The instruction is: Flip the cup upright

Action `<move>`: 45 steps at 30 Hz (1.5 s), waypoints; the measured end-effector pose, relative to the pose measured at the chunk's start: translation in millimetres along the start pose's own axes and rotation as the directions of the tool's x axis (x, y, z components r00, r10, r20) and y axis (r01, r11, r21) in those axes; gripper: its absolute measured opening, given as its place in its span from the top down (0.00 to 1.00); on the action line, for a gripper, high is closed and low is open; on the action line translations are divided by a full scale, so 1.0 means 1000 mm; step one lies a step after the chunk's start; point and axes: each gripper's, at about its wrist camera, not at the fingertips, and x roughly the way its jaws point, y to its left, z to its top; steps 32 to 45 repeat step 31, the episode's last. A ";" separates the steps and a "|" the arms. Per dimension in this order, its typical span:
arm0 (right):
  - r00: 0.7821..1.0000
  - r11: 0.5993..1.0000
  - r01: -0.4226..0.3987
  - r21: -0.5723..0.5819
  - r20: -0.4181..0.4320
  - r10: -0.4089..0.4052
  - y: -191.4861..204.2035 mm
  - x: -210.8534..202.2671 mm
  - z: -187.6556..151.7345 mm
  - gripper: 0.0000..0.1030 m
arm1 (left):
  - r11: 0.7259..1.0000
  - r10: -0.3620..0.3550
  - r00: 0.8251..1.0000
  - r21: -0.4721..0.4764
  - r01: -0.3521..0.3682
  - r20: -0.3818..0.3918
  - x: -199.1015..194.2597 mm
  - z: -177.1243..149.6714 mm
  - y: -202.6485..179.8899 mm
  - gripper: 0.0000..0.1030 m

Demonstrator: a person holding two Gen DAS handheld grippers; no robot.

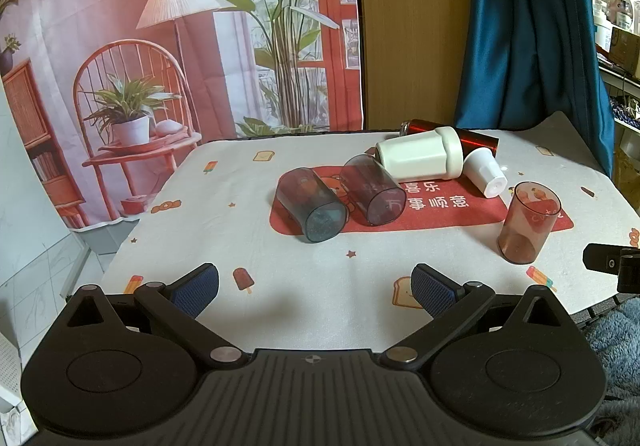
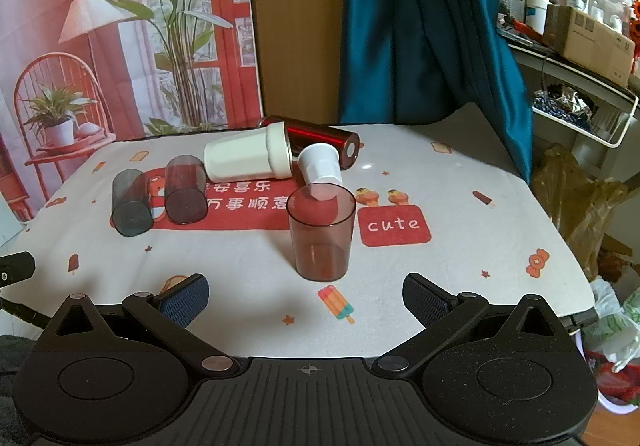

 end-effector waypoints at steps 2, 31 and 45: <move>1.000 1.000 0.000 0.001 0.000 0.000 0.000 0.000 0.000 0.00 | 1.000 0.000 1.000 0.000 0.000 0.000 0.000 0.000 0.000 0.00; 1.000 1.000 0.001 0.000 0.002 -0.001 -0.001 0.000 0.000 0.00 | 1.000 -0.002 1.000 -0.006 0.002 0.002 -0.001 -0.001 0.000 0.00; 1.000 1.000 0.001 0.000 0.002 -0.001 -0.001 0.000 0.000 0.00 | 1.000 -0.002 1.000 -0.006 0.002 0.002 -0.001 -0.001 0.000 0.00</move>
